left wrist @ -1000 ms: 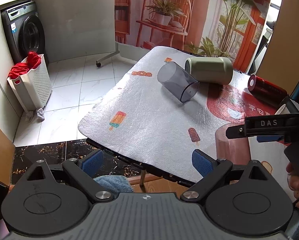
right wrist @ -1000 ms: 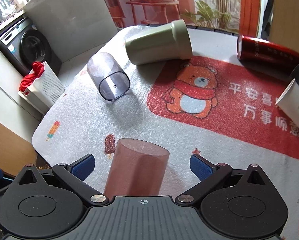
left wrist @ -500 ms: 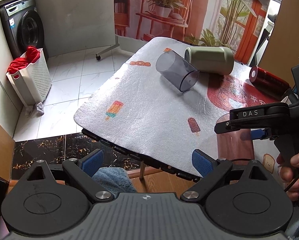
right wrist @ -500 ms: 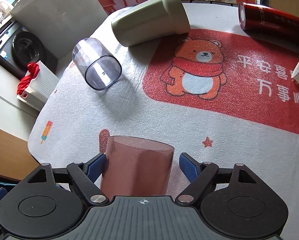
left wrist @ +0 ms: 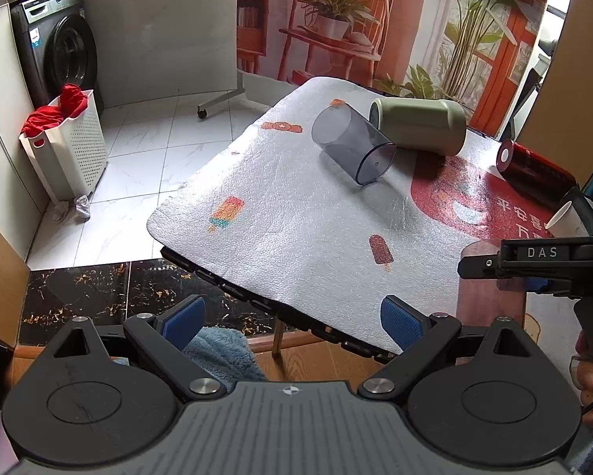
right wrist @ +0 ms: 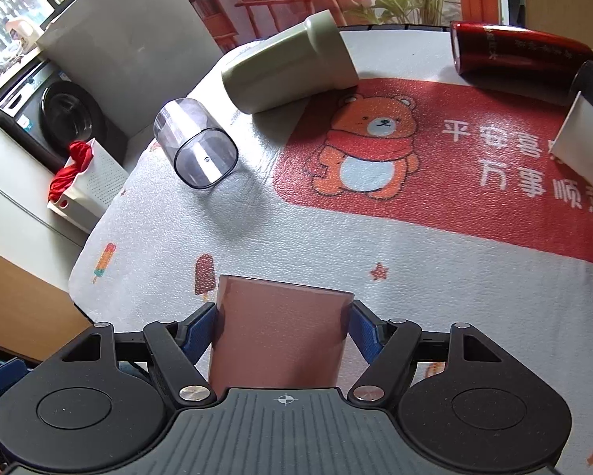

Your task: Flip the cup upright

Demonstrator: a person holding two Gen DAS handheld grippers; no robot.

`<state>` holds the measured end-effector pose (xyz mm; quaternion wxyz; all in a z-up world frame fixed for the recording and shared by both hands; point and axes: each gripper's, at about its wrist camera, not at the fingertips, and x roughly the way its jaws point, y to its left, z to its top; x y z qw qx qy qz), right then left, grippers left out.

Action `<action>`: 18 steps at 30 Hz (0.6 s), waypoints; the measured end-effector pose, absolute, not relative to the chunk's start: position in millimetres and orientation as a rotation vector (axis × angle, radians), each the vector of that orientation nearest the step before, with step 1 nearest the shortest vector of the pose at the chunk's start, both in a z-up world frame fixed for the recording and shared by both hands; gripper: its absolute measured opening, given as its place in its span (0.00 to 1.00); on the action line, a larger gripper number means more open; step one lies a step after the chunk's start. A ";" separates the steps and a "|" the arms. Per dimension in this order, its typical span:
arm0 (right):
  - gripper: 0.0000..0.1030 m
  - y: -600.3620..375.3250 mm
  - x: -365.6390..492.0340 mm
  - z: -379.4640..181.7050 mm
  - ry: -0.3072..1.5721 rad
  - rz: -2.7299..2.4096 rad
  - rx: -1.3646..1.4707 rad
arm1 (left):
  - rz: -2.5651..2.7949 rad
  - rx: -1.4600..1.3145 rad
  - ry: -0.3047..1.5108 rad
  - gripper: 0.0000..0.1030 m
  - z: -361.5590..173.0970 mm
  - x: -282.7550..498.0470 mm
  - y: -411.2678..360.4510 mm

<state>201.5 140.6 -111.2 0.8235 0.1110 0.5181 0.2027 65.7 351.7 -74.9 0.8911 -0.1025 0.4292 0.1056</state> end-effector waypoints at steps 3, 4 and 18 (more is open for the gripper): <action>0.65 127.8 196.2 -108.7 1.076 0.424 0.241 | 0.209 -0.203 0.890 0.94 -74.2 64.7 346.9; 0.65 123.7 194.2 -107.9 1.067 0.420 0.244 | 0.205 -0.200 0.891 0.94 -74.2 64.1 345.5; 0.65 91.5 185.1 -102.4 0.984 0.311 0.206 | 0.163 -0.212 0.930 0.94 -80.3 59.8 335.4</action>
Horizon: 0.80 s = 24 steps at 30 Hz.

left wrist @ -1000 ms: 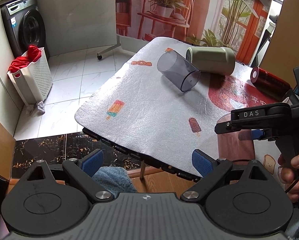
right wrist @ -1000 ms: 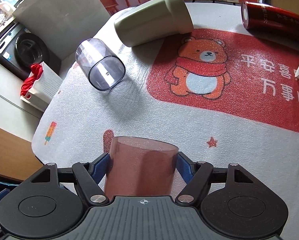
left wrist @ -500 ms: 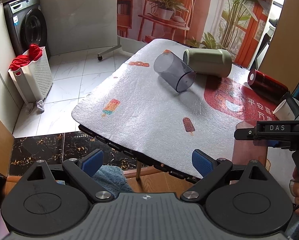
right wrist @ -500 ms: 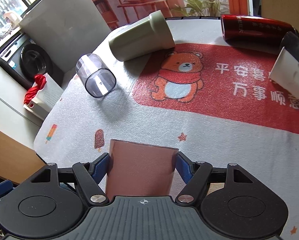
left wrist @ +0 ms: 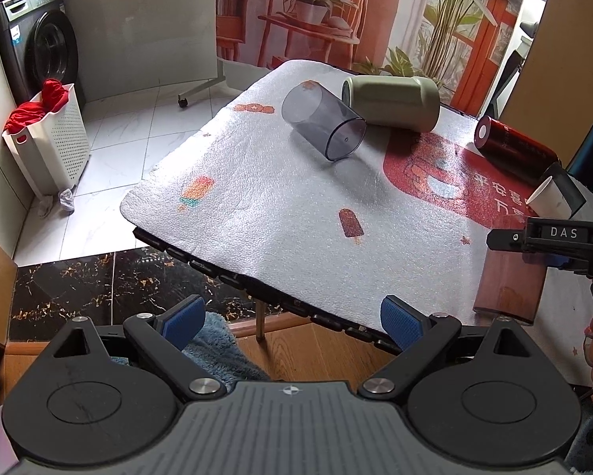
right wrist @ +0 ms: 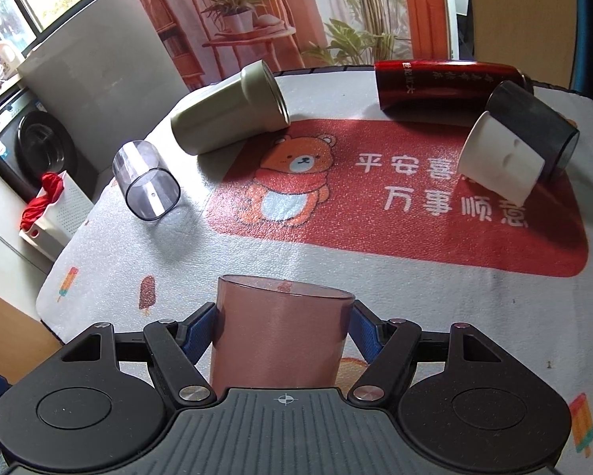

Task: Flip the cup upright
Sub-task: 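Rotate the pink cup upright with the right gripper, open end up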

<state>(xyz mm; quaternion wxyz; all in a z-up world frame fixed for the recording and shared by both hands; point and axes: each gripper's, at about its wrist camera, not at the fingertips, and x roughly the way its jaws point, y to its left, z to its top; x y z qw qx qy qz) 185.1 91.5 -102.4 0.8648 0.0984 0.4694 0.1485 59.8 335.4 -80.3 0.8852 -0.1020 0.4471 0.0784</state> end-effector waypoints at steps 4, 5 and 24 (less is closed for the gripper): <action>0.65 97.2 185.5 -96.0 0.947 0.305 0.151 | 0.164 -0.214 0.931 0.94 -80.6 59.2 335.9; 0.65 98.9 185.9 -94.9 0.940 0.304 0.141 | 0.165 -0.215 0.932 0.94 -80.8 59.2 336.2; 0.64 123.4 191.2 -81.0 0.862 0.319 0.065 | 0.165 -0.233 0.940 0.94 -84.9 61.2 337.4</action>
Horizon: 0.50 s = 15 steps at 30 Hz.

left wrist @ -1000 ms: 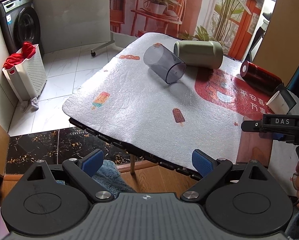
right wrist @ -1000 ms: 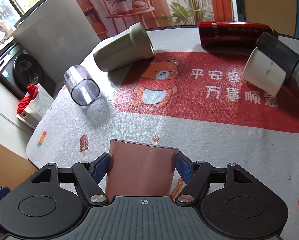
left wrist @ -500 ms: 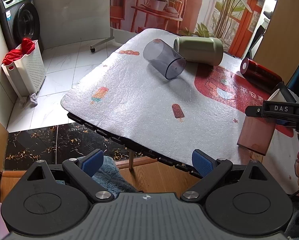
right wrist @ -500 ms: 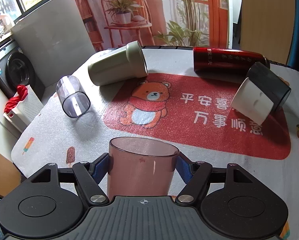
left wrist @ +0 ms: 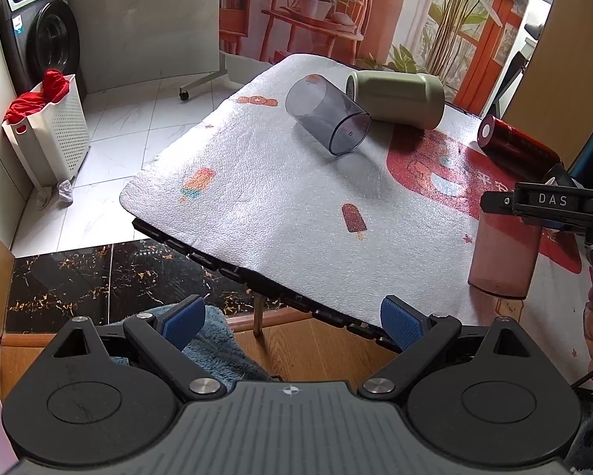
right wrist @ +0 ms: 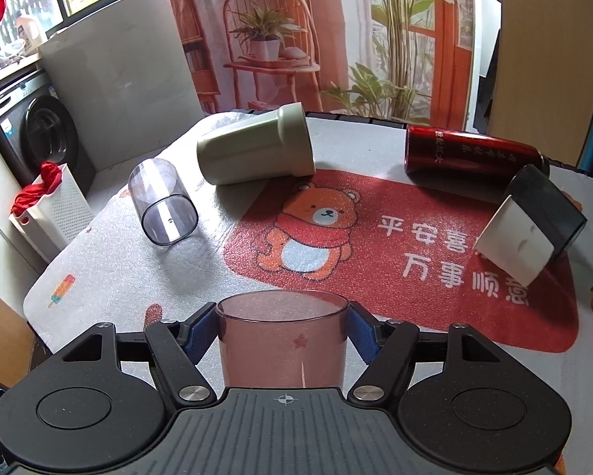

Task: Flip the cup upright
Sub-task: 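Rotate the pink cup upright with the right gripper, open end up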

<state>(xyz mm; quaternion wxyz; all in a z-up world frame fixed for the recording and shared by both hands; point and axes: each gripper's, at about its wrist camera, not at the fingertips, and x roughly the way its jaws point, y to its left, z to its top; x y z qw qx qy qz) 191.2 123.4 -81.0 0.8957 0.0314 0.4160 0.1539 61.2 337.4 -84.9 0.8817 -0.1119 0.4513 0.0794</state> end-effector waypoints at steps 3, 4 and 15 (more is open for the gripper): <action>0.64 119.8 193.1 -79.6 0.849 0.305 0.067 | 0.166 -0.232 0.941 0.94 -85.0 60.8 337.3; 0.64 119.0 193.8 -79.5 0.848 0.304 0.068 | 0.166 -0.232 0.940 0.94 -84.9 60.8 337.5; 0.64 115.2 189.3 -79.7 0.834 0.312 0.077 | 0.166 -0.227 0.938 0.94 -84.2 60.6 335.7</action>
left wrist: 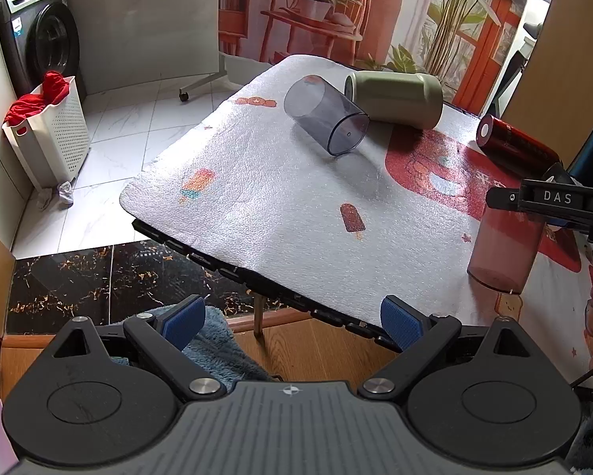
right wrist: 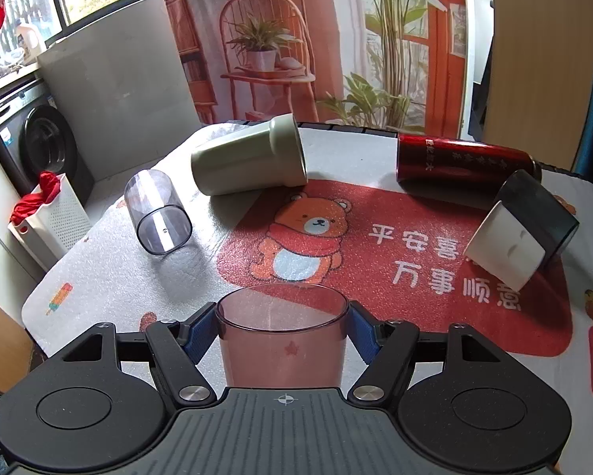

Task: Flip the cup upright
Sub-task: 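Rotate the pink cup upright with the right gripper, open end up, then lower the upright pink cup onto the cloth and open the right gripper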

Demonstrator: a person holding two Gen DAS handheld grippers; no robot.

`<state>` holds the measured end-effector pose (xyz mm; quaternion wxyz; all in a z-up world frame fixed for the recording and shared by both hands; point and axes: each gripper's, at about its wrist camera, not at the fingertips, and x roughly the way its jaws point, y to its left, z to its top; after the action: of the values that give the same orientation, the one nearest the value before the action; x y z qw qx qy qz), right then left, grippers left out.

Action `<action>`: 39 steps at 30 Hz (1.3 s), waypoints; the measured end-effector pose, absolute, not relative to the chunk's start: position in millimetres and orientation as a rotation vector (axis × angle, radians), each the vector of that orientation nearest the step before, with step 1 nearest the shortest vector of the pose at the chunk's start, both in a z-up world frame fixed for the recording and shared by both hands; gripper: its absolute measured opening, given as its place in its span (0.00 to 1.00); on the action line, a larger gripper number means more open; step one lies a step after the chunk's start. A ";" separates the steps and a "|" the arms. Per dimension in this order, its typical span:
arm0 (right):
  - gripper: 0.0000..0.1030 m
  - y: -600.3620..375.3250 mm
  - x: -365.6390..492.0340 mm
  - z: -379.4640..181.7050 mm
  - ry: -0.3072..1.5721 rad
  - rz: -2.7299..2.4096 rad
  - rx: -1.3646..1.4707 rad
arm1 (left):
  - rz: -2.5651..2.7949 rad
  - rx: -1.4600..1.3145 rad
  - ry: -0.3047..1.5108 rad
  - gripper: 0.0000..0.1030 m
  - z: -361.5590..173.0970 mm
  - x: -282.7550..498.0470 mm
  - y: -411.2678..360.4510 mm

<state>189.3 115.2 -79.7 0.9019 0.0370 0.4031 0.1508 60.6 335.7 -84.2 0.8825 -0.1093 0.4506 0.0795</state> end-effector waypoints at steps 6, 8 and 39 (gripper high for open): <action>0.64 115.7 193.0 -77.9 0.821 0.305 0.072 | 0.168 -0.228 0.938 0.94 -84.1 60.7 335.9; 0.64 117.0 194.5 -77.9 0.817 0.305 0.070 | 0.170 -0.228 0.939 0.94 -84.5 60.4 335.9; 0.98 103.9 141.3 -63.5 0.930 0.326 0.032 | 0.182 -0.173 0.852 0.94 -56.8 56.9 329.8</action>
<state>141.3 103.9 -63.5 0.8811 0.0155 0.4462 0.1563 56.9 329.8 -56.8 0.9029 -0.0839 0.4121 0.0882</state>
